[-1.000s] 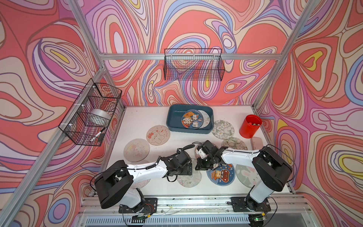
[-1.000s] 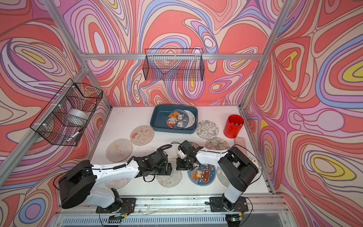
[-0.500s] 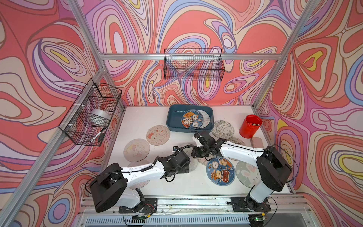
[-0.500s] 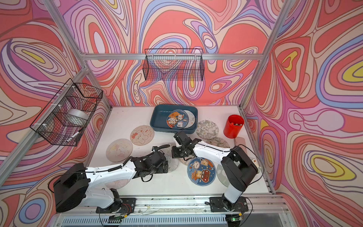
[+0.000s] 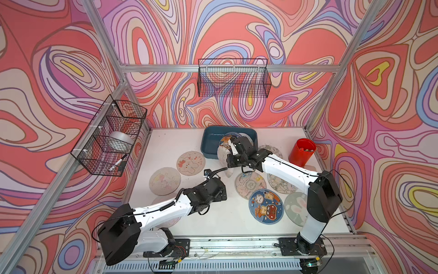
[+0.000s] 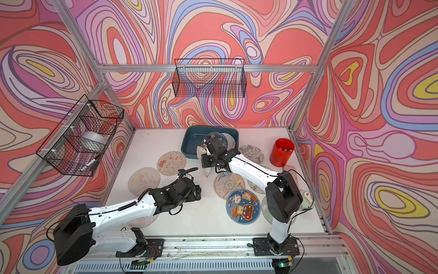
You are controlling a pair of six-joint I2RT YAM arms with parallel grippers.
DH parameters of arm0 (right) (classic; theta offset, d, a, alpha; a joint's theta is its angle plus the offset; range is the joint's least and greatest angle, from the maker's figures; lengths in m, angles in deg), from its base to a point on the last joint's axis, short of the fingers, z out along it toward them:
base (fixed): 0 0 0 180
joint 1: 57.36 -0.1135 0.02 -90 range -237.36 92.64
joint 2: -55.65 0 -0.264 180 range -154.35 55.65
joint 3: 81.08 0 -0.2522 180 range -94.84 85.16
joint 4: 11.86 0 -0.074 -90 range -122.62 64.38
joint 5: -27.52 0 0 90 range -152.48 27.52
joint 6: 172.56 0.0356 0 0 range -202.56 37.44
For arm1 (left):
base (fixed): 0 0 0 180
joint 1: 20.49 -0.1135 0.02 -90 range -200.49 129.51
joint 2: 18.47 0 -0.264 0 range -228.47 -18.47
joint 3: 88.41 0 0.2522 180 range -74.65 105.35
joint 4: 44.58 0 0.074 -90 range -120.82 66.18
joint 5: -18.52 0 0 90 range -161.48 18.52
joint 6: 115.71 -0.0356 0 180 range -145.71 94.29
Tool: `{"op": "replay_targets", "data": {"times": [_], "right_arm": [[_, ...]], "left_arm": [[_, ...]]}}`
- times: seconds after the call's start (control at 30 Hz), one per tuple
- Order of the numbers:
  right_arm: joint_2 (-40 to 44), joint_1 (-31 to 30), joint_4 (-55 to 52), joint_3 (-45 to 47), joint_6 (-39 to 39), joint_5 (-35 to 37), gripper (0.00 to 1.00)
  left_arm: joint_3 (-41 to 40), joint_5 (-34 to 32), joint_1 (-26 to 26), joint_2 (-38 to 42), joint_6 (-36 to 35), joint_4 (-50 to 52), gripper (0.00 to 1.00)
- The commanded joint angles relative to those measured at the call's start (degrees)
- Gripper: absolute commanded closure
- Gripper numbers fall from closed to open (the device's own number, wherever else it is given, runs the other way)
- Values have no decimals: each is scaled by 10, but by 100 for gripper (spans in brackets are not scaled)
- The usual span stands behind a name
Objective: Put the coasters into the storage box
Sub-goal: Place the coaster in the storage box.
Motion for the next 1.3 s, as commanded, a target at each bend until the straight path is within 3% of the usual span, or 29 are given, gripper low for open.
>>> {"op": "replay_targets", "data": {"times": [0.0,0.23,0.7,0.87,1.27], "right_arm": [[-23,16,18,-47,-24,16,100],[-68,63,74,-112,-21,10,100],[-223,102,88,-266,-37,-36,100],[-260,106,94,-286,-38,-44,100],[-320,140,59,-281,-7,28,100]], "left_arm": [[-14,13,-22,23,6,-45,0],[-42,27,-57,52,-6,-78,0],[-39,30,-64,41,-19,-92,0],[-39,30,-66,38,-20,-91,0],[-30,32,-67,23,-20,-84,0]]}}
